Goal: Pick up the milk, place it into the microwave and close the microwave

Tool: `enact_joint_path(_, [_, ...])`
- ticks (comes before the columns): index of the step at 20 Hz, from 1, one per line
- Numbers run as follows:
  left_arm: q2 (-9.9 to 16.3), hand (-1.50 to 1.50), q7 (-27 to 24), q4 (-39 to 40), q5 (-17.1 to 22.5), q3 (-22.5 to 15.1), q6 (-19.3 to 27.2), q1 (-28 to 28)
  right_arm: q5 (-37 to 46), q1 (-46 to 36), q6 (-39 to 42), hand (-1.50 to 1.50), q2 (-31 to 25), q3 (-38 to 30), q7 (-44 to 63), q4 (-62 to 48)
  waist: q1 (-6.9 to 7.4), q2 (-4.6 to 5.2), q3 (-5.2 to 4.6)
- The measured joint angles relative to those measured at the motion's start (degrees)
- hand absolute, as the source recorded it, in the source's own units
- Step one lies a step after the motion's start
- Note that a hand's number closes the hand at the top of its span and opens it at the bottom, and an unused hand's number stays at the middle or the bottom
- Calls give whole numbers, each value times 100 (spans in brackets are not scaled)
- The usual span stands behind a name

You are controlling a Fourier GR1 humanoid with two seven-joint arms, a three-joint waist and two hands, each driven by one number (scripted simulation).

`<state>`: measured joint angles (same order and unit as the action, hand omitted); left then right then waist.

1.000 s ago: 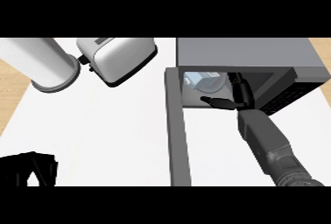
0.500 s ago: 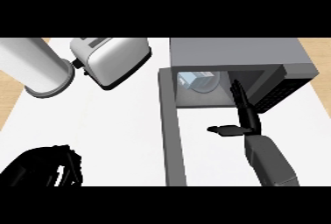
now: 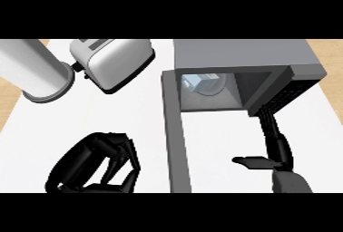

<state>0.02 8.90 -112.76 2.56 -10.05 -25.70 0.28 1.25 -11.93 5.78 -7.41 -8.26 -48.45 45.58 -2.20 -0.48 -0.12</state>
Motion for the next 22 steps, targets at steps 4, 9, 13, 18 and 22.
enact_joint_path(4, [-1, 150, -356, 962, -439, -514, 295, -507, -73, 728, 197, -150, -93, 153, 225, 948, -26, 19, -1])
enact_joint_path(9, [5, 150, -1115, 2047, -1076, -1255, 809, -647, -242, 1593, 502, -150, -378, 169, 324, 2074, -17, 26, -2])
enact_joint_path(13, [14, 150, -1770, 3237, -1233, -1679, 1532, -1170, -306, 2028, 711, -150, -549, 239, 431, 2848, -41, 41, -3])
enact_joint_path(18, [20, 150, -2684, 4500, -933, -2330, 2721, -1777, -647, 2539, 1136, -150, -693, 240, 579, 3732, -71, 57, -3])
enact_joint_path(22, [22, 150, -3180, 5234, -315, -2879, 3559, -2178, -964, 2842, 1423, -150, -771, 267, 836, 4473, -184, 79, -9])
